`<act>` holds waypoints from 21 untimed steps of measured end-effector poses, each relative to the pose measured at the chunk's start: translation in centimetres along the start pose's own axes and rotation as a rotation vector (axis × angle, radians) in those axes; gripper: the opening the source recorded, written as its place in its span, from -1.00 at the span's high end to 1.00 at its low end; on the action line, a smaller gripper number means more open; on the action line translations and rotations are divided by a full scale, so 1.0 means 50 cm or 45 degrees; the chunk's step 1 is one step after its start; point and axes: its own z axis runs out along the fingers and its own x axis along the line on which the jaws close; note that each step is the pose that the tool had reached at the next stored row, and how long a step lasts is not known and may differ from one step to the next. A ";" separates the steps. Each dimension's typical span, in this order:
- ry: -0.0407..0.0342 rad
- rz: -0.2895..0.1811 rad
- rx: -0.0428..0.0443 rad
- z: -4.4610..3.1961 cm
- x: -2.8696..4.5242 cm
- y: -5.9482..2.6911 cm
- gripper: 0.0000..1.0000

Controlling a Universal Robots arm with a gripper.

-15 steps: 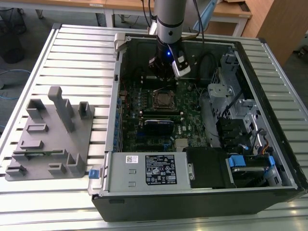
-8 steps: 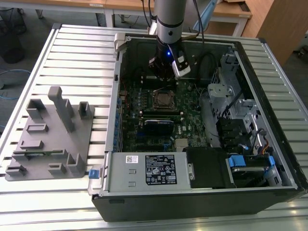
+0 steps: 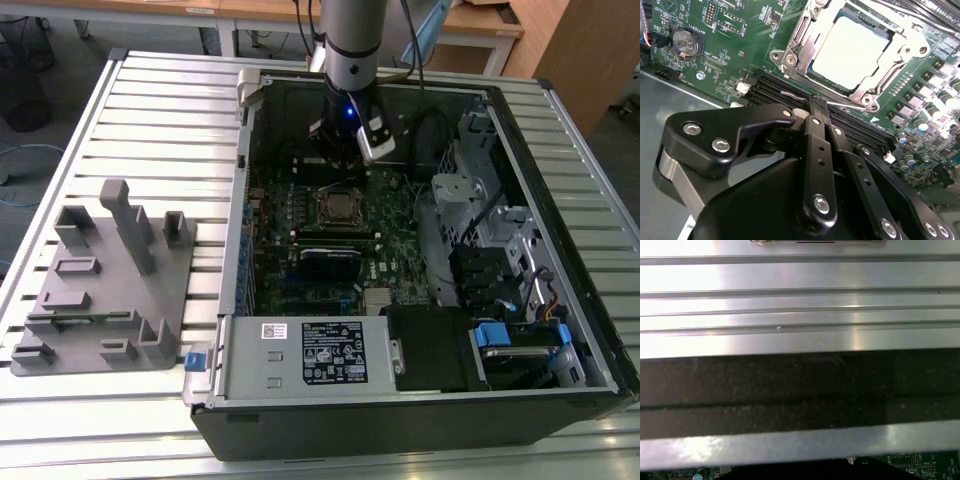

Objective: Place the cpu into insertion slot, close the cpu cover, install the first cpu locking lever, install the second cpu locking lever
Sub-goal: 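Install the first cpu locking lever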

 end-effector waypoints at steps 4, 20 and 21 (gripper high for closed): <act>-0.0027 0.000 0.000 0.004 0.000 -0.001 0.79; -0.0076 0.030 0.000 0.007 0.001 -0.001 0.79; -0.0075 0.030 0.001 0.008 0.001 -0.001 0.79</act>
